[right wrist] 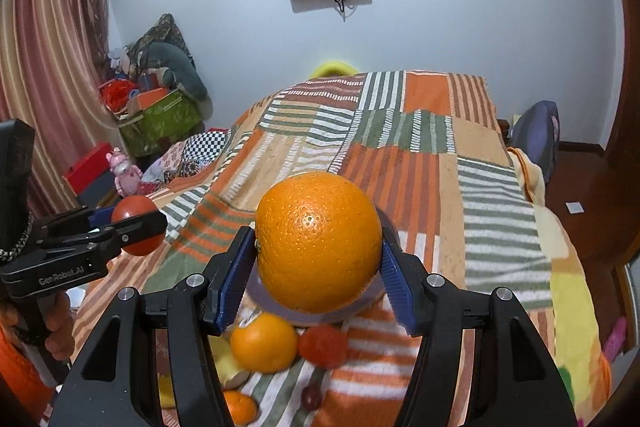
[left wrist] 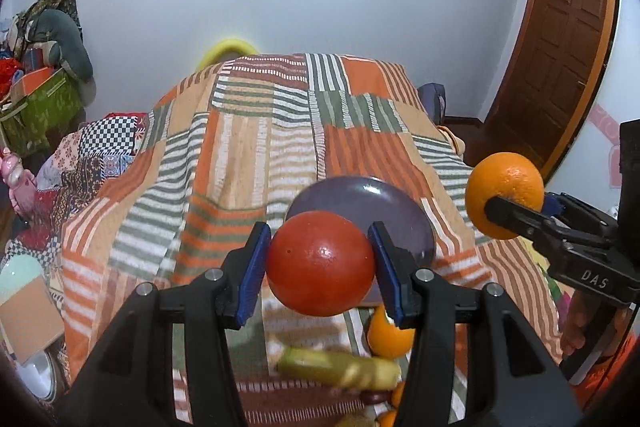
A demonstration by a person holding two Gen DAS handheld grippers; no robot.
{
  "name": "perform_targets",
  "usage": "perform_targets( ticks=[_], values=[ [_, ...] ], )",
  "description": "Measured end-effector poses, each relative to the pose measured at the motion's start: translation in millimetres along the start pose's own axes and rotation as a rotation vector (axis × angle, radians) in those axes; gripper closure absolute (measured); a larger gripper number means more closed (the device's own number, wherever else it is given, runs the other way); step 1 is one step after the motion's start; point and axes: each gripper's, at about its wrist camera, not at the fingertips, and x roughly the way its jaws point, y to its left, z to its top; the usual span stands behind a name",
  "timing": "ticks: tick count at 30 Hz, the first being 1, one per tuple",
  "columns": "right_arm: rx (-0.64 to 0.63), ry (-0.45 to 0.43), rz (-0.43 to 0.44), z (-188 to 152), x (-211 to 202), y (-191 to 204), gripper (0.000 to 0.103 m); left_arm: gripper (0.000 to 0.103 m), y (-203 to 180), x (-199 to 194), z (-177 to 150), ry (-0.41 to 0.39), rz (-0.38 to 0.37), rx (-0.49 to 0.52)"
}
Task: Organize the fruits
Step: 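Grasp the large orange with the right tool while the left tool grasps a red tomato, then carry the orange and tomato onto the purple plate and open both tools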
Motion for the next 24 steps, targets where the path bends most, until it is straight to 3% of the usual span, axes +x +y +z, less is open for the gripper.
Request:
perform_targets(
  ticks=[11,24],
  values=[
    [-0.021,0.037,-0.04,21,47,-15,0.046,0.053,-4,48,34,0.025,0.009,0.015],
    [-0.066,0.152,-0.036,14,110,-25,0.046,0.053,3,144,37,0.175,0.034,0.009]
  ],
)
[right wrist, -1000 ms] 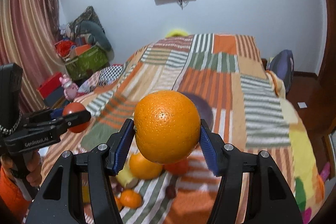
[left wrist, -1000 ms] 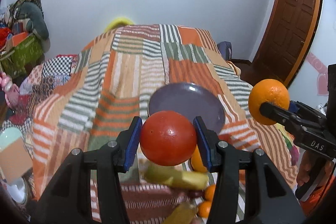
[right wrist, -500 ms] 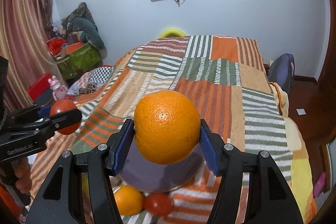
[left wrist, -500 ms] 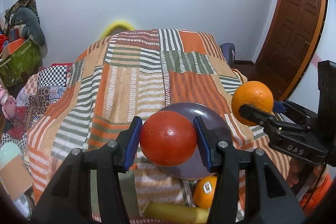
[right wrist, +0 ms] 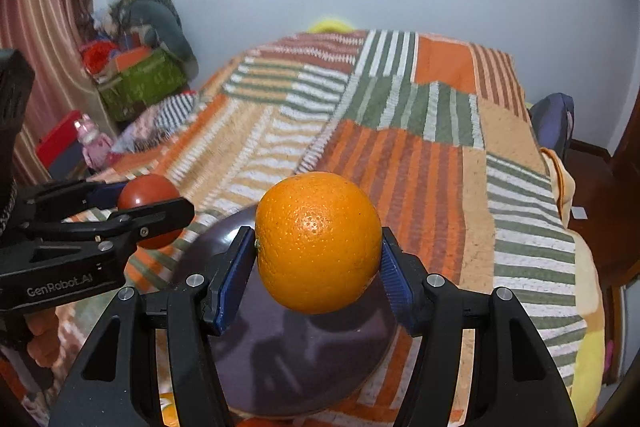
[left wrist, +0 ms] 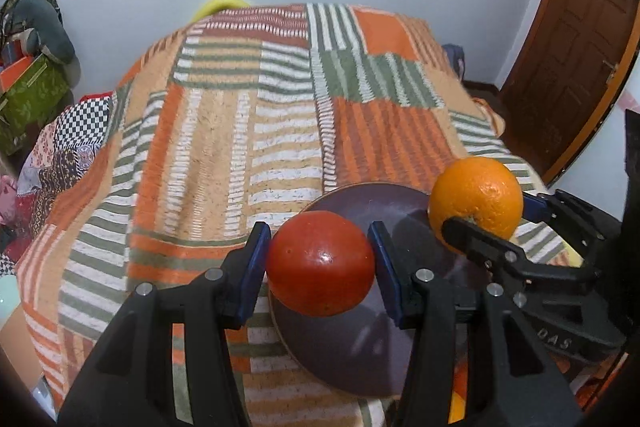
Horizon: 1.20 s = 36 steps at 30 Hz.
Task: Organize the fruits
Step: 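Carry the orange and tomato onto the purple plate and open both tools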
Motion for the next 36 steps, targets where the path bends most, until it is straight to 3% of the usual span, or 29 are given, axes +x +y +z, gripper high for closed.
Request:
perform_targets(
  ticks=[7,19,22,23,28,36],
  values=[
    [-0.01,0.079,-0.018,-4,28,-7,0.046,0.053,7,47,-2,0.101,-0.004,-0.015],
    [-0.058,0.095,-0.01,-8,45,-7,0.044,0.052,4,70,2,0.123,-0.016,-0.012],
    [-0.089,0.093,-0.023,-8,45,-3,0.045,0.04,2,72,4,0.137,-0.02,-0.002],
    [-0.1,0.097,-0.032,-8,46,-2,0.044,0.035,1,72,5,0.136,-0.016,-0.005],
    [-0.107,0.116,-0.047,-10,45,0,0.035,0.034,2,58,5,0.112,-0.012,-0.007],
    [-0.118,0.09,-0.07,-16,17,8,0.034,0.034,9,7,-5,0.058,0.021,0.018]
  ],
)
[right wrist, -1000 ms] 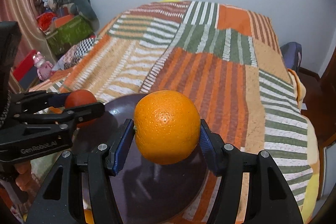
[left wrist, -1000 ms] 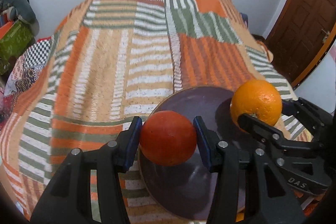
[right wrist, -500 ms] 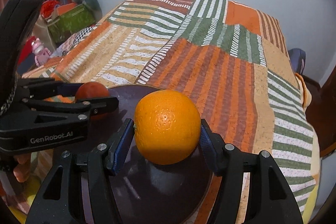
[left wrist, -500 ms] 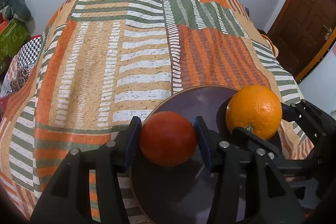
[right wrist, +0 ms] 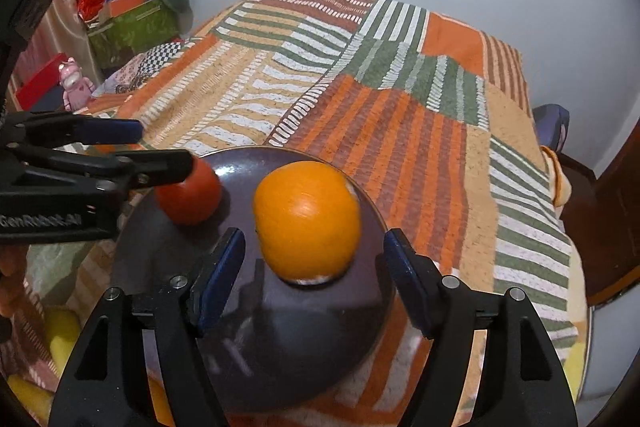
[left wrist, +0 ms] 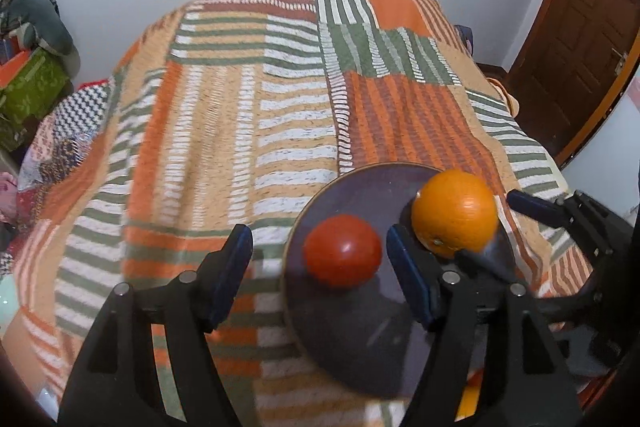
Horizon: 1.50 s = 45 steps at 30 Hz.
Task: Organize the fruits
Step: 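Carry the orange and tomato onto the purple plate and open both tools, then move the left tool to the yellow cylindrical vegetable and grasp it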
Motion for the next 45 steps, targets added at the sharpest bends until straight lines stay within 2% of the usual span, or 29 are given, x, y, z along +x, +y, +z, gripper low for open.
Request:
perform_targets(
  ticks=[5,8,10,16,20,23,27,32,36,42,45],
  values=[
    [-0.008,-0.025,-0.003,-7,-30,7,0.033,0.032,9,-32,-21,-0.008,0.014,0.009],
    [-0.016,-0.038,-0.006,-16,-47,12,0.026,0.032,16,-48,-38,-0.005,0.018,0.006],
    [-0.026,-0.046,-0.014,-24,-58,18,0.025,0.032,20,-58,-51,0.0,0.015,0.003],
    [-0.056,-0.024,0.01,-54,-79,39,0.023,0.032,26,-79,-97,0.029,0.0,-0.017],
    [-0.08,0.012,0.03,-75,-83,55,0.023,0.031,27,-84,-132,0.06,-0.002,-0.014],
    [-0.097,0.043,0.038,-92,-82,63,0.023,0.03,27,-80,-155,0.083,0.023,-0.013],
    [-0.102,0.097,0.038,-103,-68,68,0.022,0.03,39,-68,-173,0.123,0.033,-0.079],
    [-0.093,0.124,0.039,-100,-56,72,0.022,0.03,41,-59,-174,0.128,0.045,-0.083],
    [-0.104,0.128,0.032,-95,-50,78,0.022,0.03,37,-51,-162,0.123,0.062,-0.047],
    [-0.082,0.135,0.048,-94,-48,82,0.022,0.03,38,-37,-138,0.109,0.078,-0.045],
    [-0.092,0.13,0.038,-95,-50,86,0.022,0.03,36,-41,-136,0.112,0.051,-0.042]
  ],
)
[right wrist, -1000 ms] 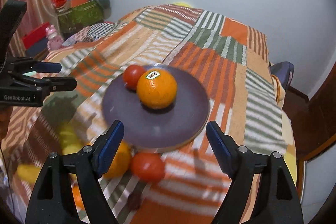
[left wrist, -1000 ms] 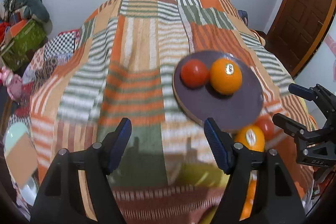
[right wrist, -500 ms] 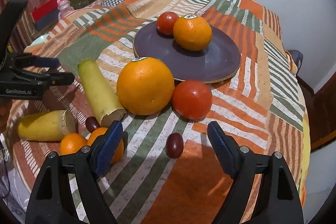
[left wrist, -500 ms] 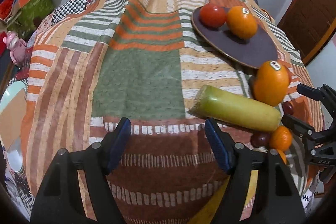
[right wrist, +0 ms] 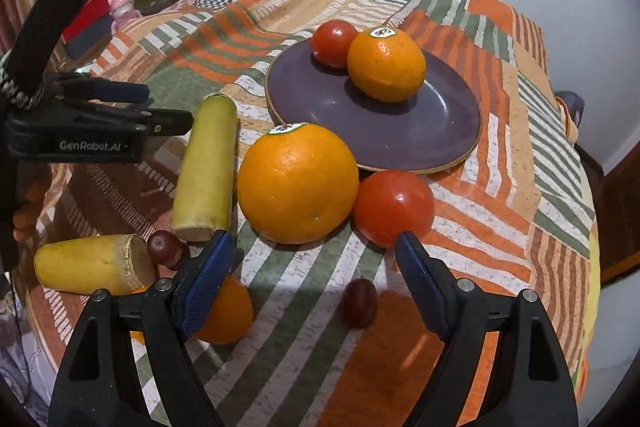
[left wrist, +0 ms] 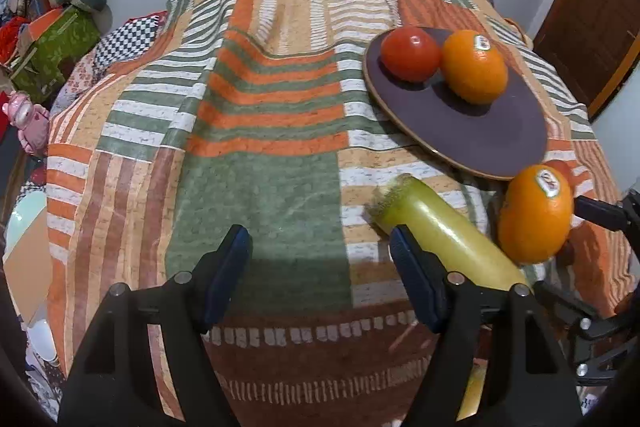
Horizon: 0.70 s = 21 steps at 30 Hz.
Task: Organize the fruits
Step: 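Move the left tool to the yellow cylindrical vegetable and grasp it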
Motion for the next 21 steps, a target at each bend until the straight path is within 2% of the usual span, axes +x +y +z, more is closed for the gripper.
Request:
perform_targets(
  ticks=[4,13,18,21],
  values=[
    [0.002,-0.015,0.011,-3,-11,0,0.022,0.03,-4,-21,-17,-0.017,-0.02,0.032],
    [0.005,-0.061,0.0,-15,-43,-2,0.022,0.03,-18,-67,-80,-0.005,-0.133,0.058],
    [0.004,-0.064,0.001,-21,-51,0,0.022,0.03,-36,-65,-95,0.015,-0.147,0.105],
    [0.01,-0.074,0.007,-22,-57,0,0.022,0.03,-41,-51,-98,0.049,-0.168,0.093]
  ],
)
